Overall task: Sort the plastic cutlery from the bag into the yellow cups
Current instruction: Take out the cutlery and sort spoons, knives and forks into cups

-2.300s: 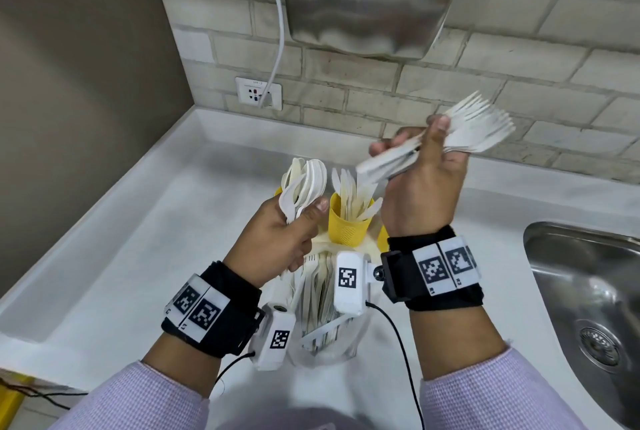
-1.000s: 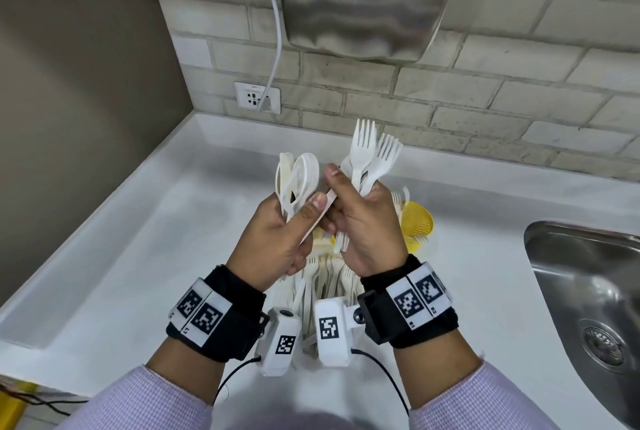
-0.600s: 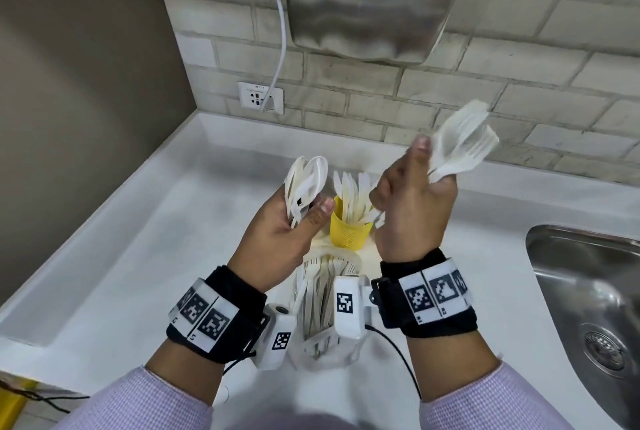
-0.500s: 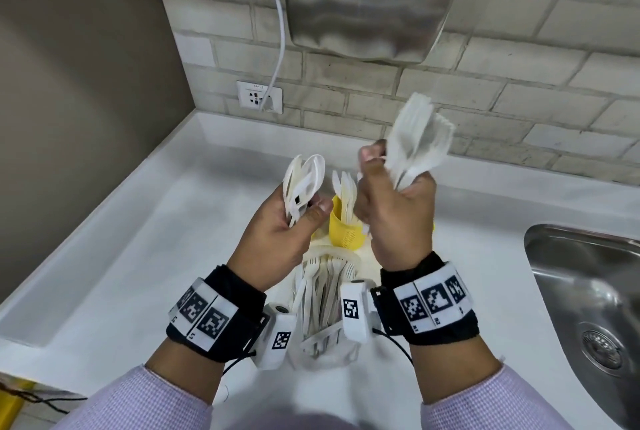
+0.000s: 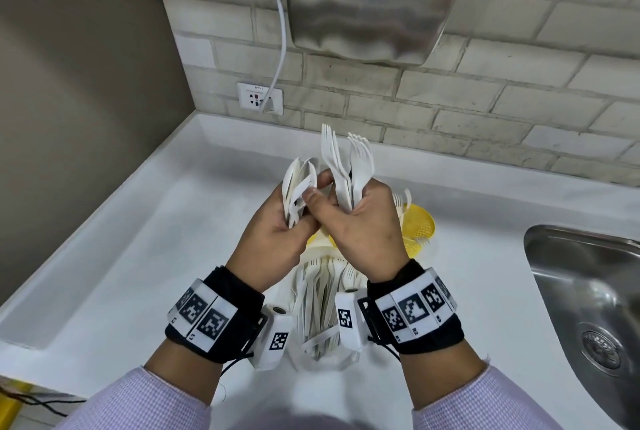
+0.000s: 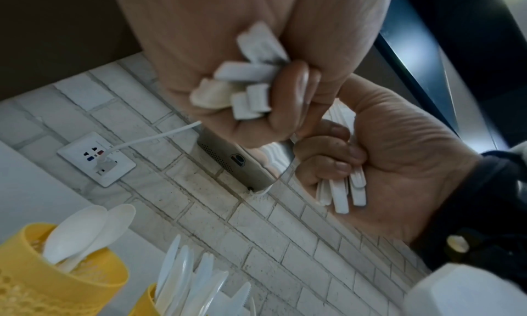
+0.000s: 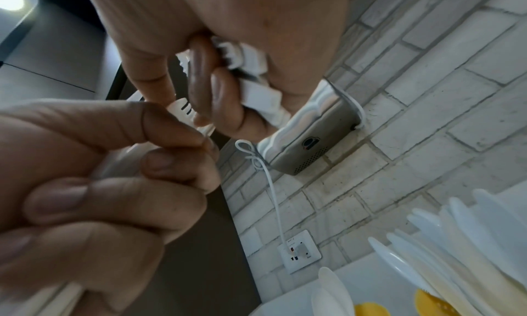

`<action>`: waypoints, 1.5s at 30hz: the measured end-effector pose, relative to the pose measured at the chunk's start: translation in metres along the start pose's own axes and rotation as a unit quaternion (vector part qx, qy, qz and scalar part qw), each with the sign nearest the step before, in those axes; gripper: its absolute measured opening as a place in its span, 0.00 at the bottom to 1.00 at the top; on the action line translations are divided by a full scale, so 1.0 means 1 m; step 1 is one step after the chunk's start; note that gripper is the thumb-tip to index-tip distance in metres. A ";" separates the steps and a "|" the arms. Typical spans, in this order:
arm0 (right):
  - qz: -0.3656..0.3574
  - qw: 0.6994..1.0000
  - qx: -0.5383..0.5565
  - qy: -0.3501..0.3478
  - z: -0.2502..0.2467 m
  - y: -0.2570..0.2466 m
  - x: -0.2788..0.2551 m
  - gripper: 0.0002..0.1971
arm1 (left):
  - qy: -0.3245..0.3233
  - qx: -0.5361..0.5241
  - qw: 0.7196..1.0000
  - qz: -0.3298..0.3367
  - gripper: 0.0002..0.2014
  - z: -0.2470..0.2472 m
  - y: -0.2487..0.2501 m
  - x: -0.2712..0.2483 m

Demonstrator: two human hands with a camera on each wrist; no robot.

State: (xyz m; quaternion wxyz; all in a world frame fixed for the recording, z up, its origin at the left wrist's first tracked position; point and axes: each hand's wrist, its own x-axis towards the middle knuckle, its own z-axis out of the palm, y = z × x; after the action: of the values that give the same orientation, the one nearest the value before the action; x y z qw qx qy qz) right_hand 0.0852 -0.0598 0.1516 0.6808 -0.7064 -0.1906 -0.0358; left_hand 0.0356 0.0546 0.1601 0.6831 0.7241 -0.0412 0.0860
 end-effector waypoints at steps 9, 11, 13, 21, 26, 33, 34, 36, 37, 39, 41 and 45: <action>0.038 0.988 0.039 0.145 0.000 -0.001 0.010 0.14 | 0.005 0.045 0.999 0.002 0.26 -0.006 -0.020 0.005; 0.069 0.975 0.106 0.184 -0.003 -0.001 0.015 0.15 | 0.007 0.040 0.999 -0.011 0.23 -0.008 -0.023 0.005; 0.106 0.949 0.201 0.219 -0.007 -0.001 0.020 0.13 | 0.006 0.041 0.999 -0.023 0.19 -0.009 -0.026 0.006; 0.173 0.847 0.406 0.297 -0.031 0.020 0.030 0.18 | 0.004 0.003 0.998 -0.065 0.13 -0.013 -0.029 0.006; 0.142 0.851 0.390 0.323 -0.037 0.021 0.032 0.10 | -0.002 -0.019 0.997 -0.077 0.12 -0.012 -0.028 0.005; 0.068 0.949 0.253 0.178 -0.019 0.004 0.016 0.08 | -0.005 -0.033 0.993 -0.111 0.13 -0.011 -0.032 0.008; 0.053 0.965 0.217 0.138 -0.017 0.003 0.013 0.09 | -0.008 -0.035 0.992 -0.120 0.12 -0.011 -0.033 0.008; 0.015 0.989 0.136 0.050 -0.014 0.005 0.008 0.06 | -0.019 -0.036 0.990 -0.134 0.10 -0.011 -0.033 0.009; -0.004 0.995 0.096 0.010 -0.014 0.006 0.007 0.05 | -0.025 -0.034 0.990 -0.138 0.10 -0.011 -0.032 0.009; -0.025 0.998 0.038 -0.048 -0.012 0.008 0.005 0.10 | -0.034 -0.028 0.988 -0.145 0.12 -0.012 -0.031 0.009; -0.030 0.997 0.013 -0.069 -0.013 0.009 0.006 0.13 | -0.046 -0.025 0.987 -0.153 0.16 -0.013 -0.031 0.008; -0.031 0.994 0.005 -0.102 -0.022 0.009 0.013 0.07 | -0.060 -0.015 0.983 -0.175 0.13 -0.012 -0.031 0.008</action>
State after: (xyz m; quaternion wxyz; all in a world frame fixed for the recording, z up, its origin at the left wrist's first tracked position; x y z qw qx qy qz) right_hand 0.1046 -0.0783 0.1488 0.6599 -0.6966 -0.2810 0.0170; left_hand 0.0477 0.0690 0.1319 0.6948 0.7136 0.0435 -0.0789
